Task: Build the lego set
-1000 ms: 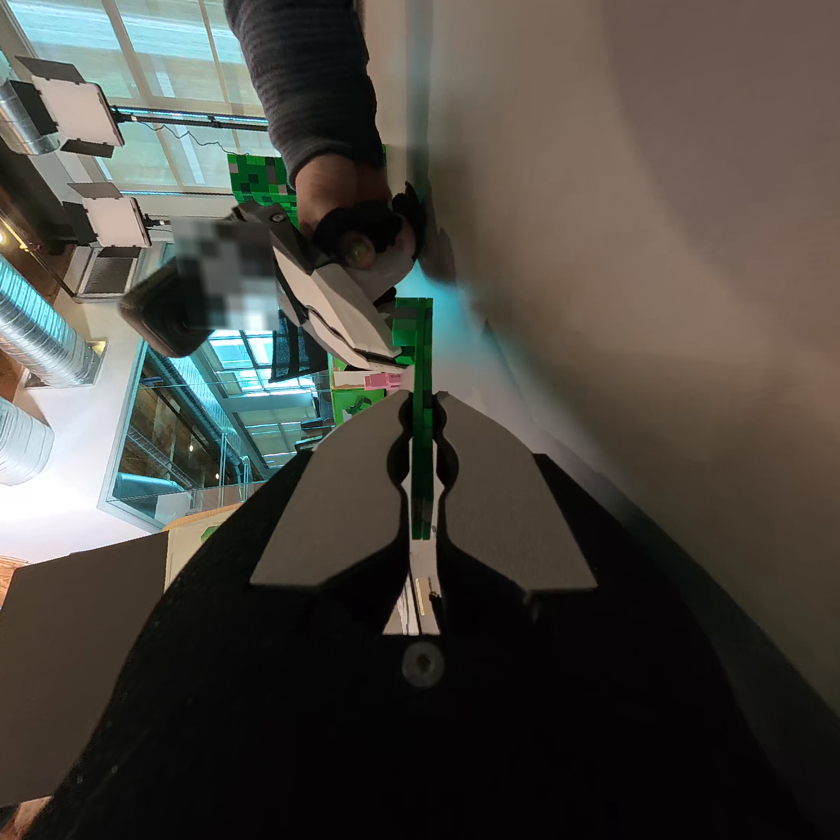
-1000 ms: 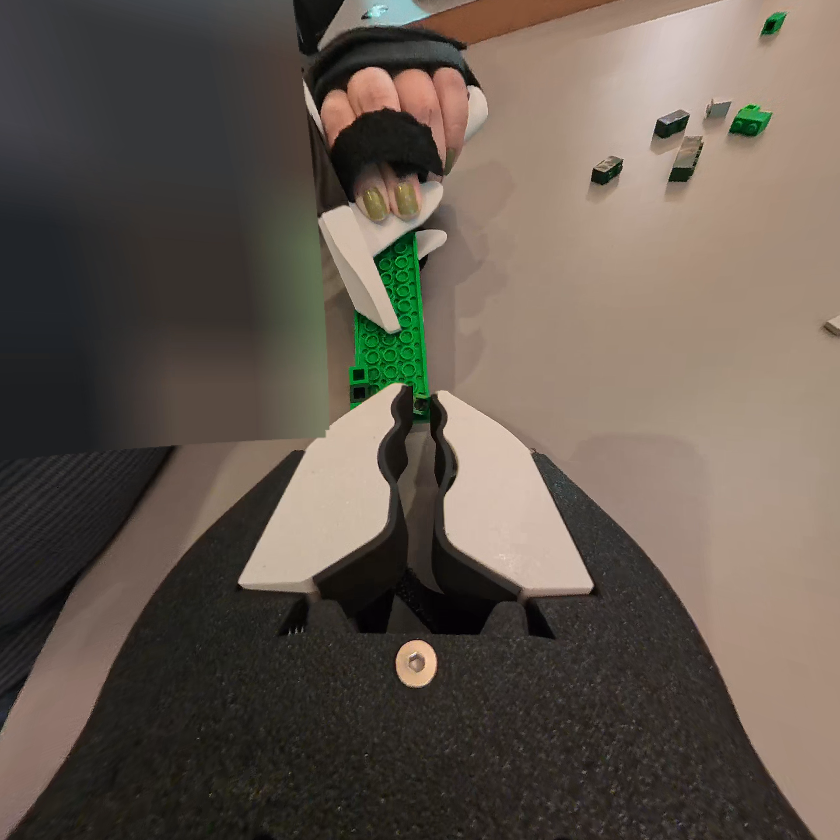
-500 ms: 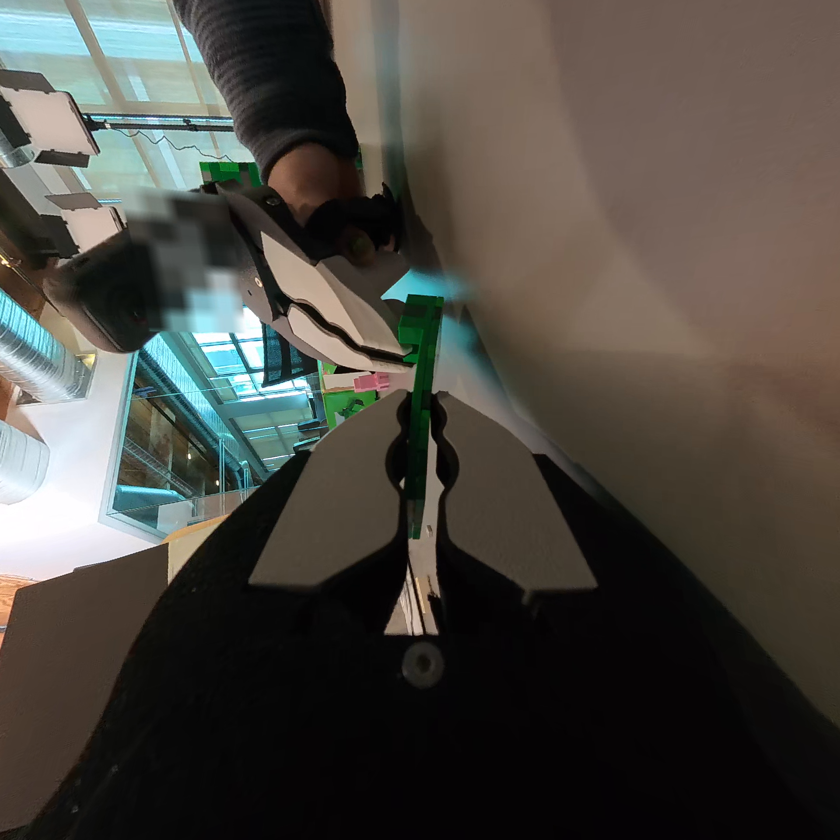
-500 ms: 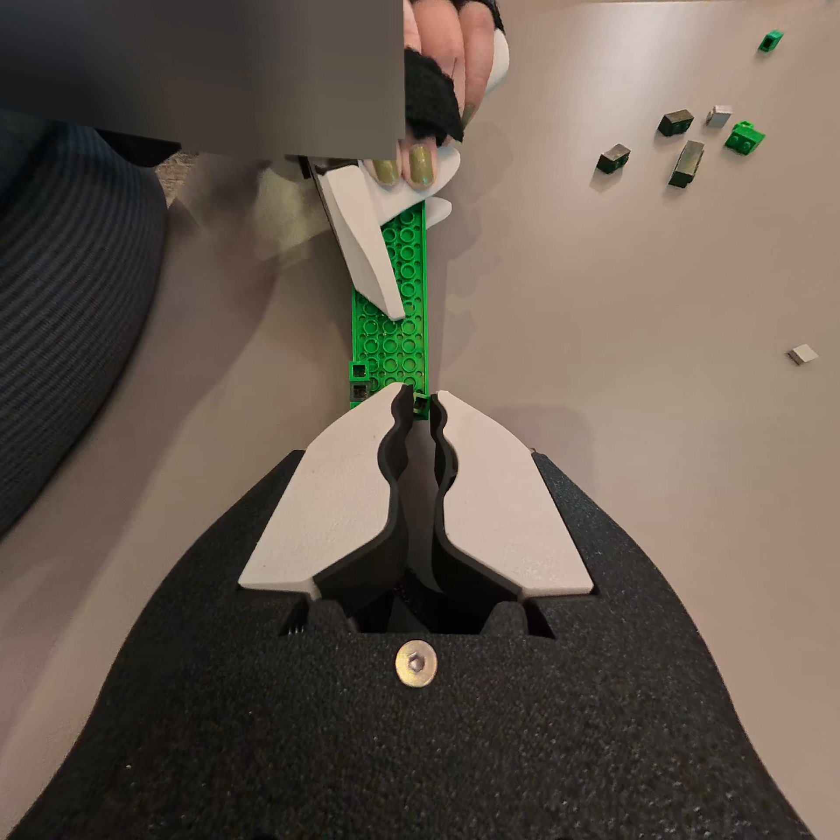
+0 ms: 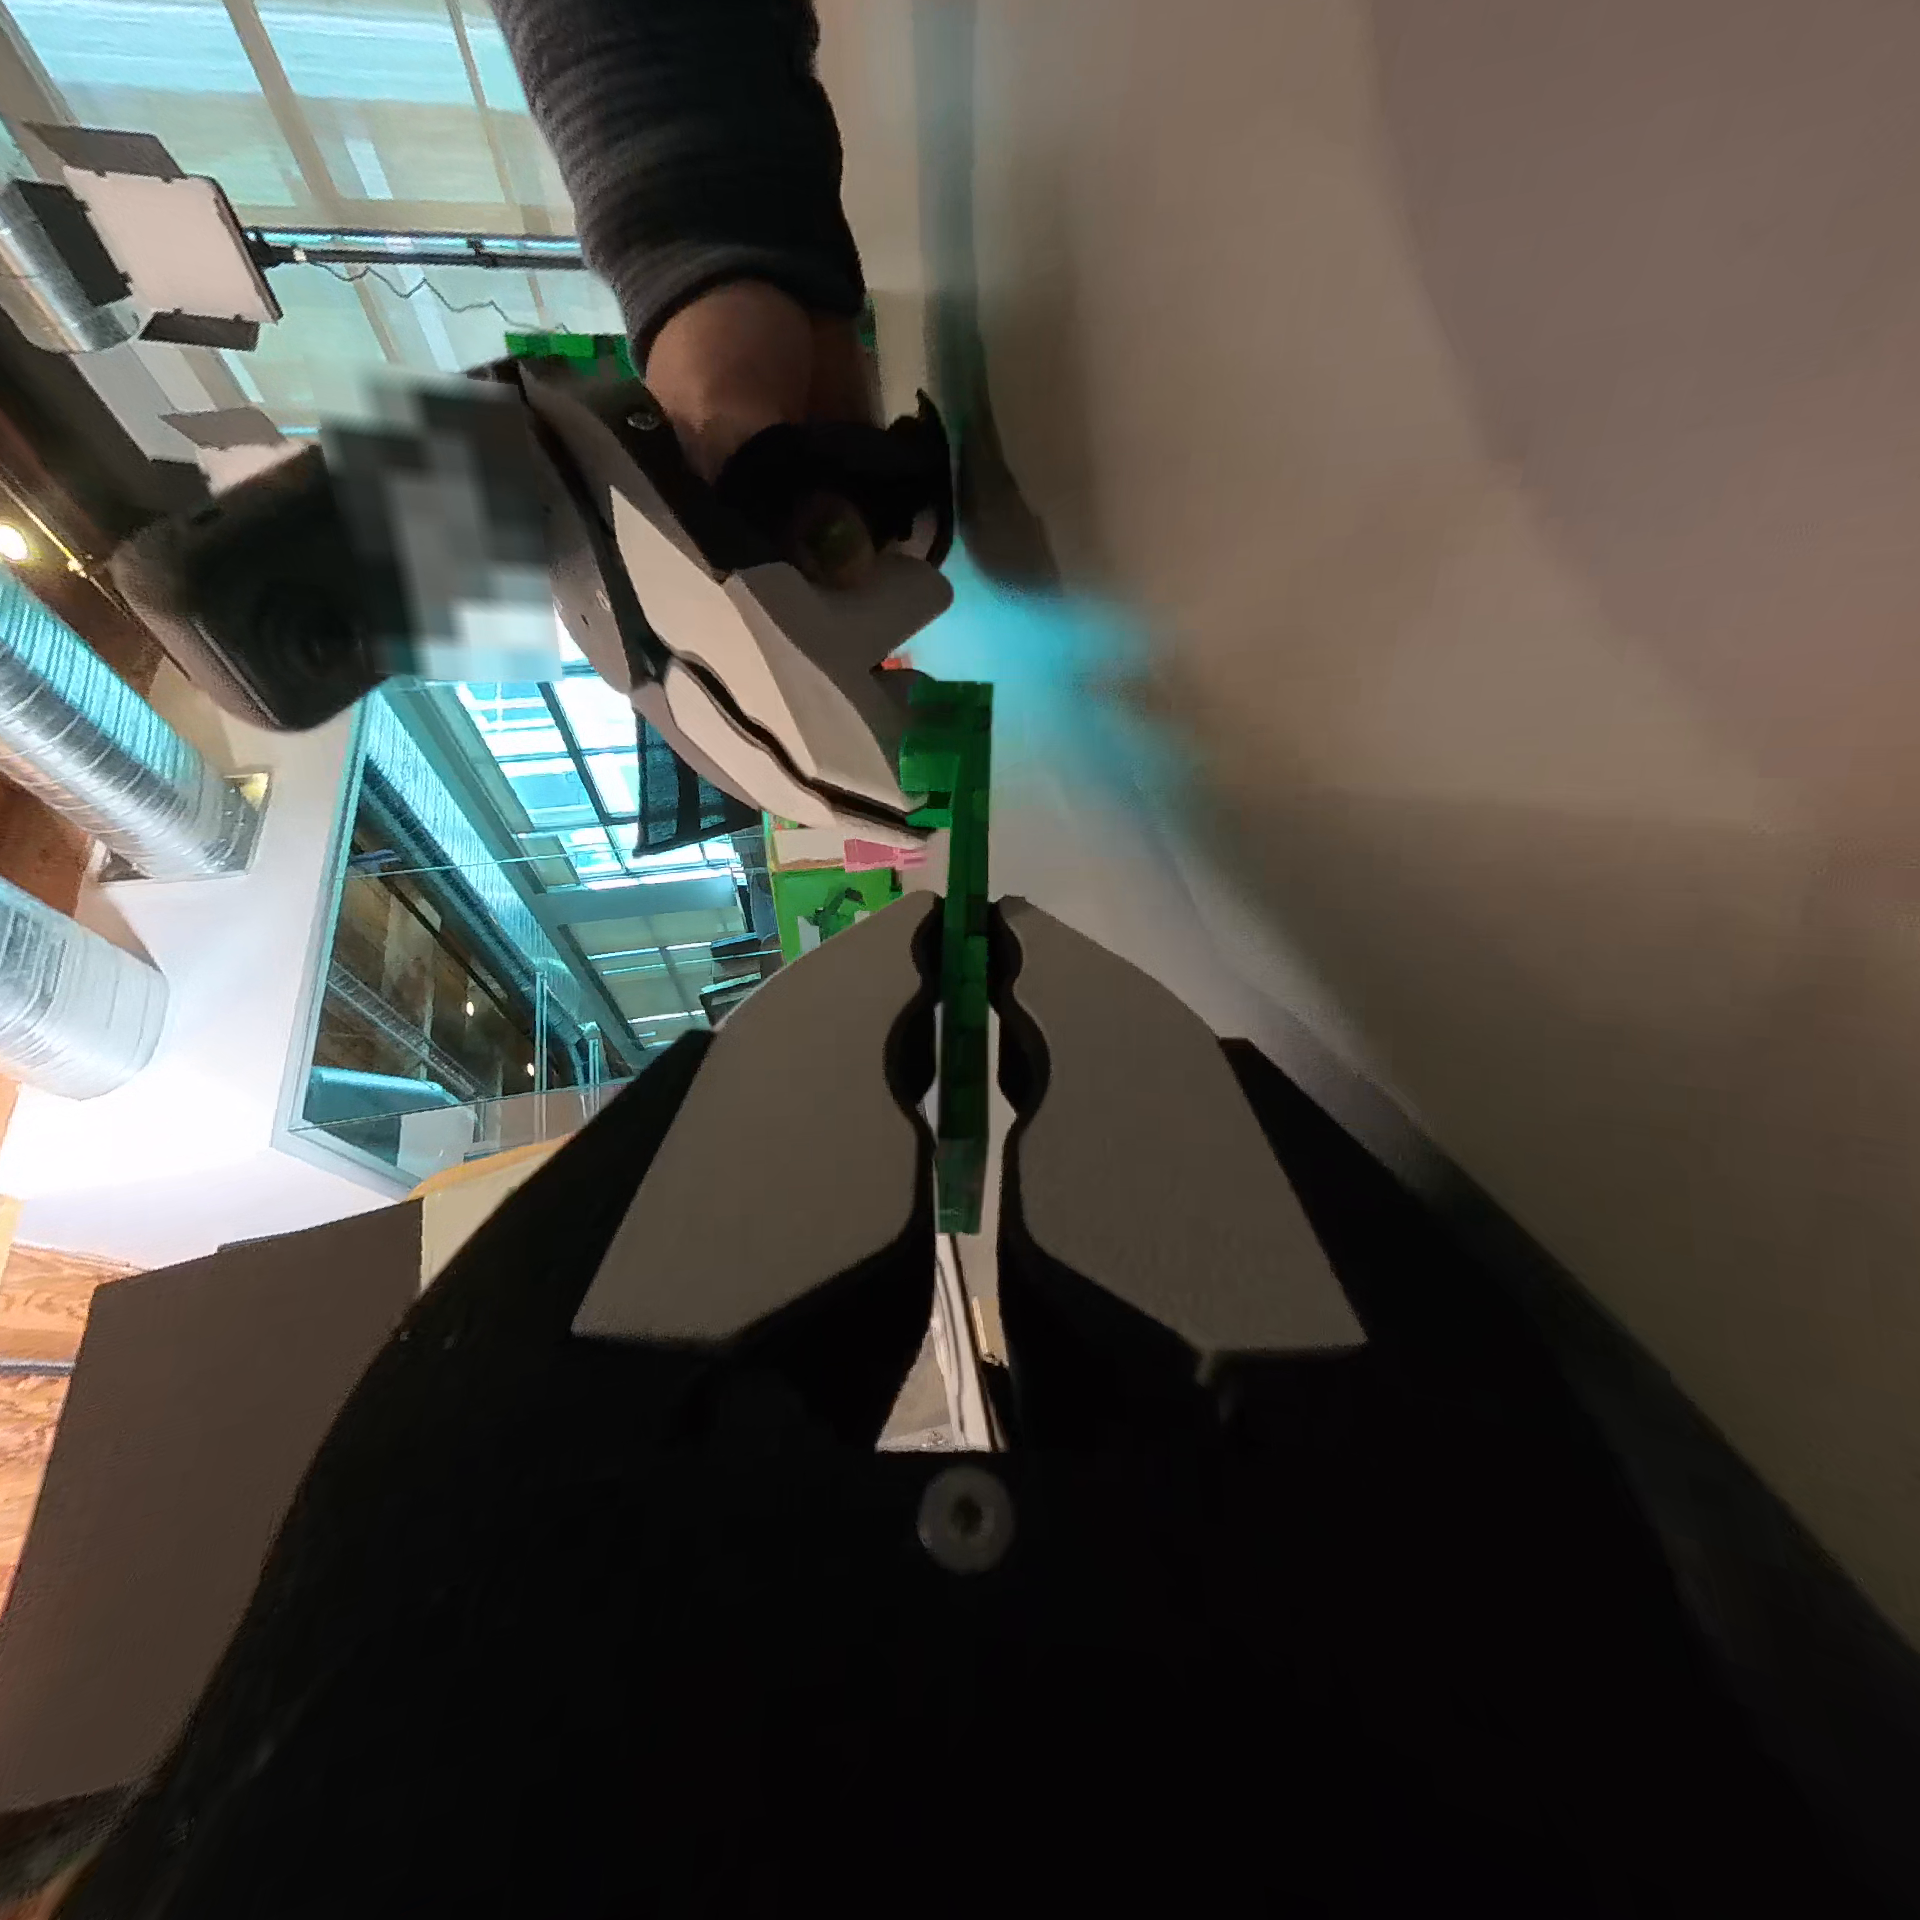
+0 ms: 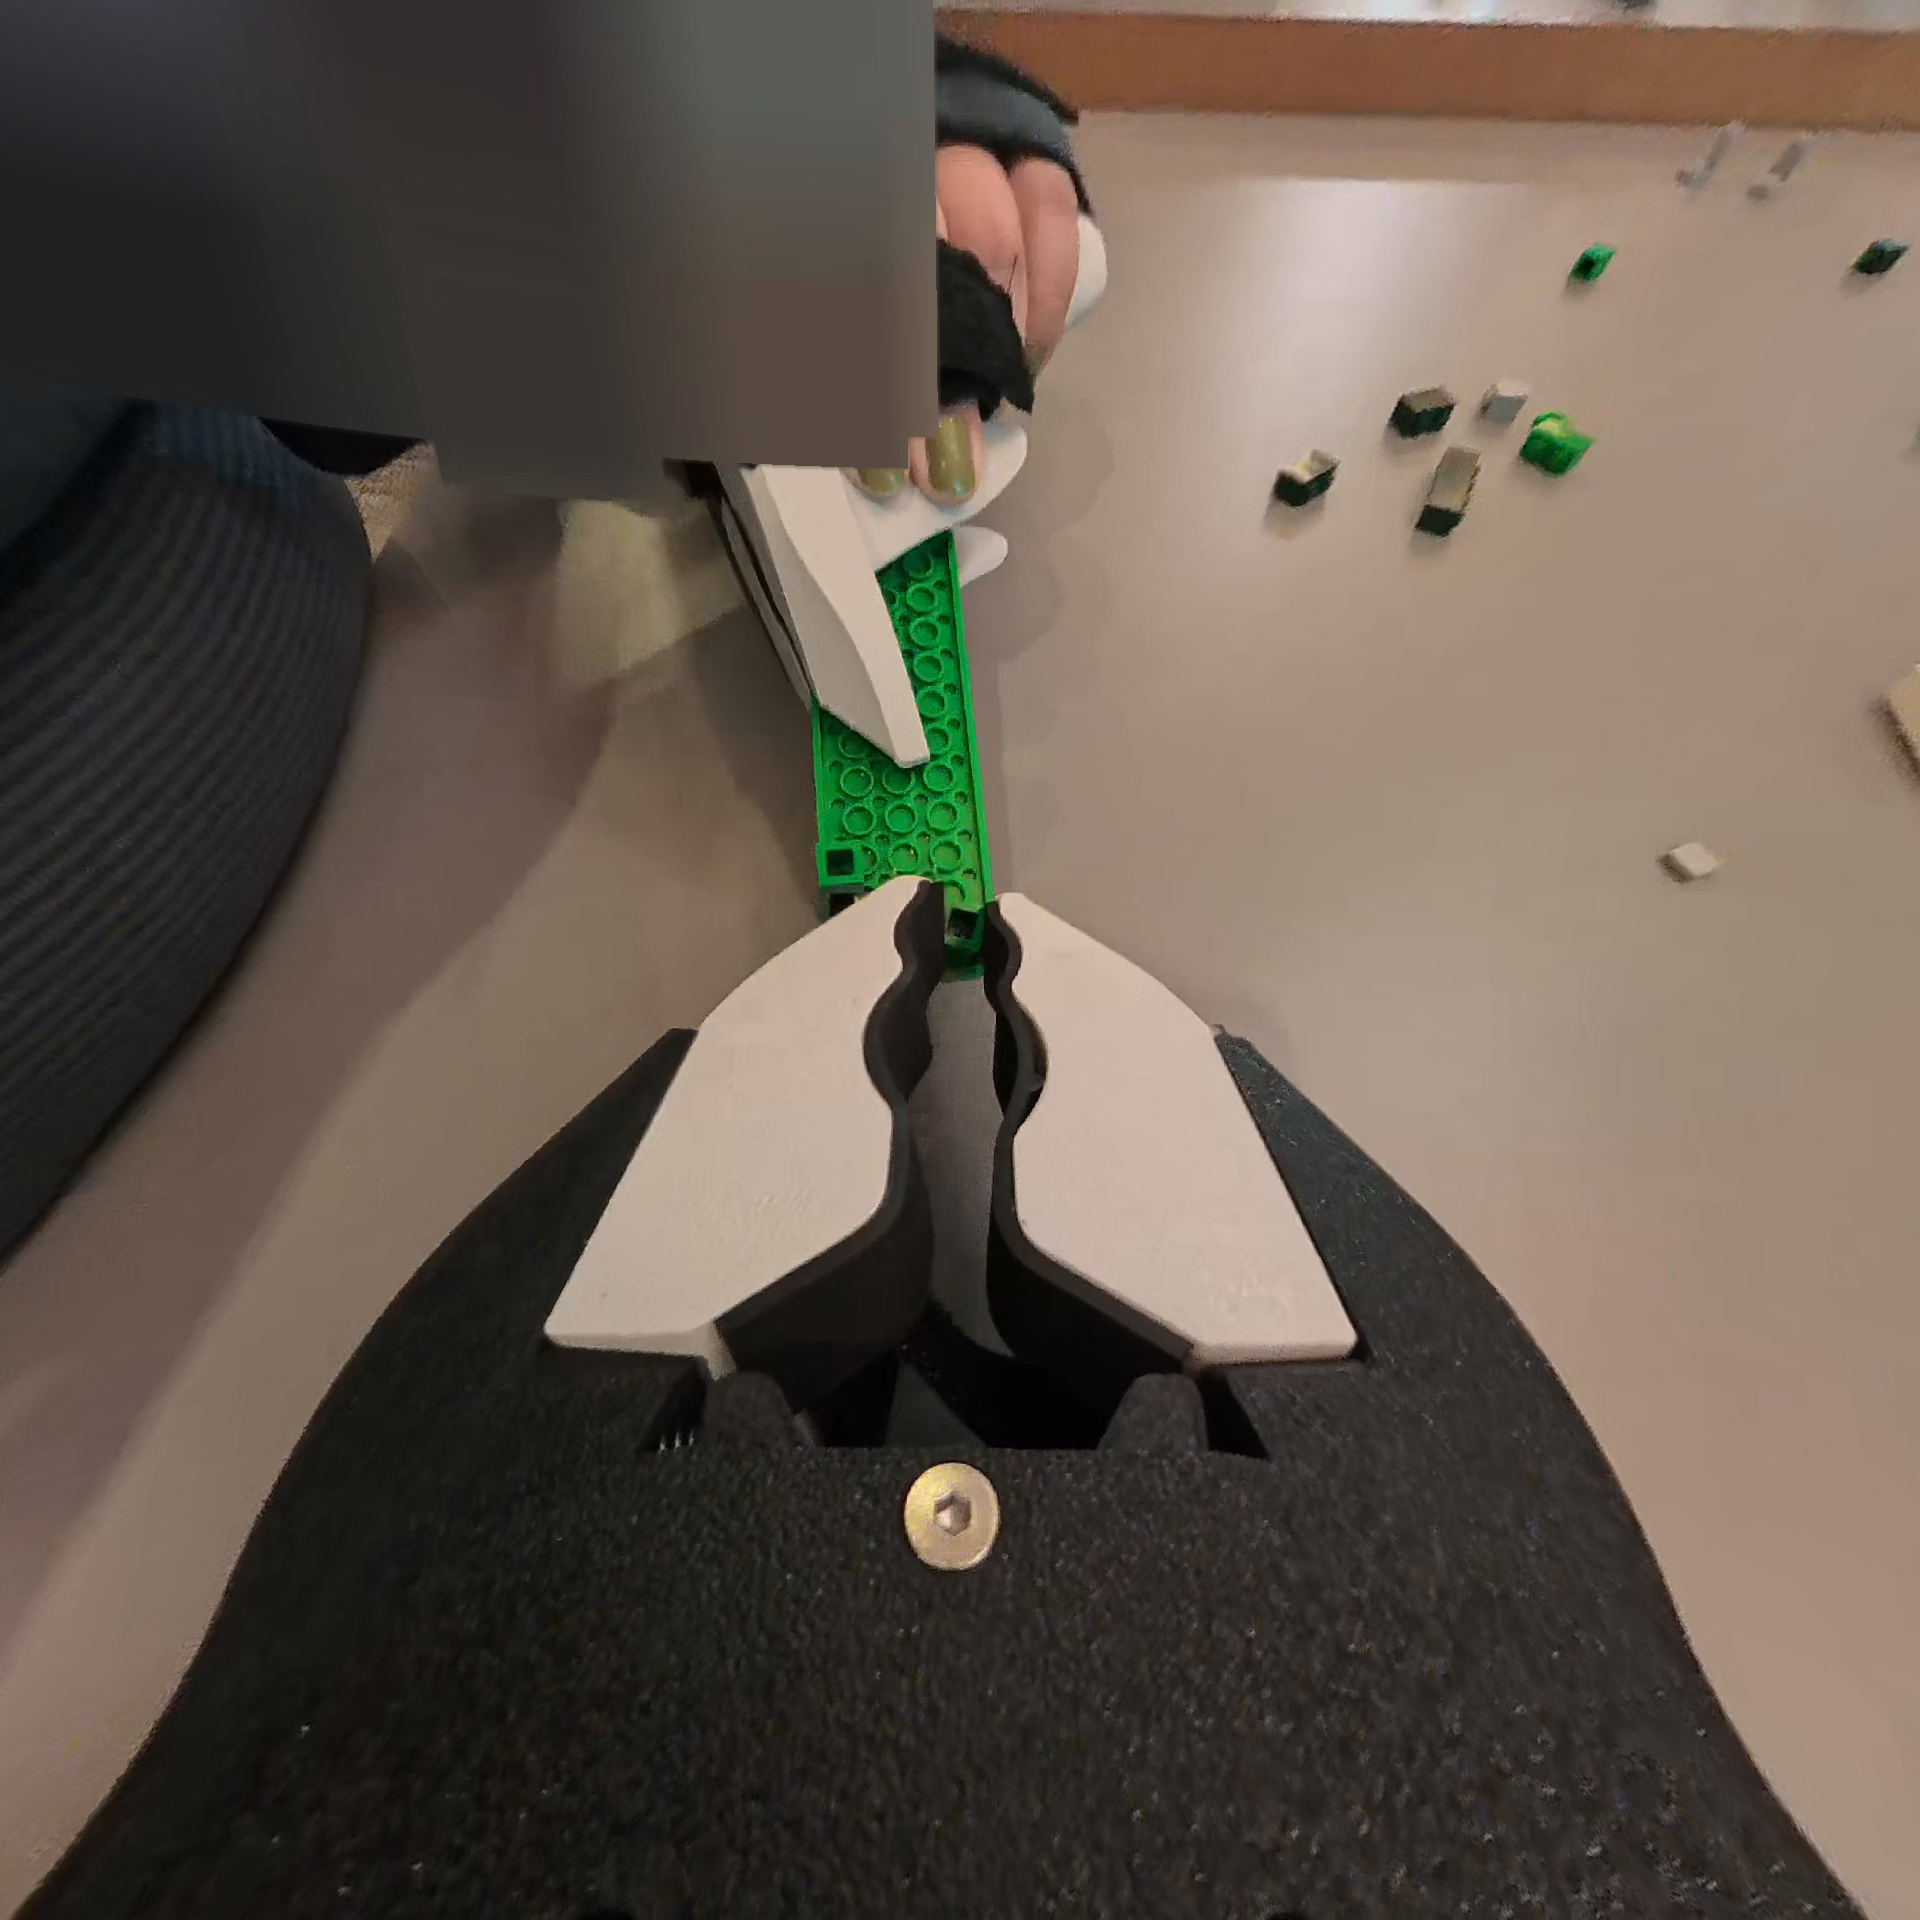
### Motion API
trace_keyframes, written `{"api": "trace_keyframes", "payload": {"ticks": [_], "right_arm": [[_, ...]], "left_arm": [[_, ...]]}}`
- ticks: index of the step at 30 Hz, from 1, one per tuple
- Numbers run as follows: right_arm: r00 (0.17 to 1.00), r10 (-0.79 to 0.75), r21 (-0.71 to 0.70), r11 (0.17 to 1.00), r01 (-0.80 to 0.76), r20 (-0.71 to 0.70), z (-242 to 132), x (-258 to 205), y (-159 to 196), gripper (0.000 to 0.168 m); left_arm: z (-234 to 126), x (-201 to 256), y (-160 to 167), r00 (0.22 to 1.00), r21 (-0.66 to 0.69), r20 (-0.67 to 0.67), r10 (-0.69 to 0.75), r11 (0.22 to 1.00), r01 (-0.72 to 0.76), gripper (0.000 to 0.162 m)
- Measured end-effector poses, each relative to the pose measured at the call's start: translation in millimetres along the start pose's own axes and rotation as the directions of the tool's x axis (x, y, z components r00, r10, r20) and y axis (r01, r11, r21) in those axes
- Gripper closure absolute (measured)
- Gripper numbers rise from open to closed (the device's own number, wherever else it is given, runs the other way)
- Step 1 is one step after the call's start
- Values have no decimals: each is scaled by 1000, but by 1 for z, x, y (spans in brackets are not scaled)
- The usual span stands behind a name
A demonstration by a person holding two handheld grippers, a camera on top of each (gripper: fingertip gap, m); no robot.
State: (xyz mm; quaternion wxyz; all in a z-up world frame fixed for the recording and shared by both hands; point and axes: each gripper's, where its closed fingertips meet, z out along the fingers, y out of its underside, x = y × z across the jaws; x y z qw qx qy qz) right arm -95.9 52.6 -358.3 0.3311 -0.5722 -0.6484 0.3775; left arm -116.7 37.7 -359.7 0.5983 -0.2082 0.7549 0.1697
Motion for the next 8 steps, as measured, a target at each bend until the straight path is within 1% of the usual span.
{"api": "trace_keyframes", "payload": {"ticks": [2, 5, 7, 8], "right_arm": [[999, 32, 55, 998, -31, -11, -3, 6, -16, 161], [995, 98, 103, 990, -95, -26, -12, 23, -42, 161], [978, 203, 109, 972, -206, 41, -19, 31, -62, 161], [961, 262, 122, 955, -271, 85, -24, 35, -76, 161]], "left_arm": [[-1, -4, 11, 998, -14, -3, -61, 998, 61, 157], [-8, -21, 34, 972, -12, 26, -233, 972, 234, 157], [-16, -32, 43, 930, 26, -4, -368, 930, 368, 157], [-23, -43, 45, 912, 56, 3, -410, 911, 409, 157]]}}
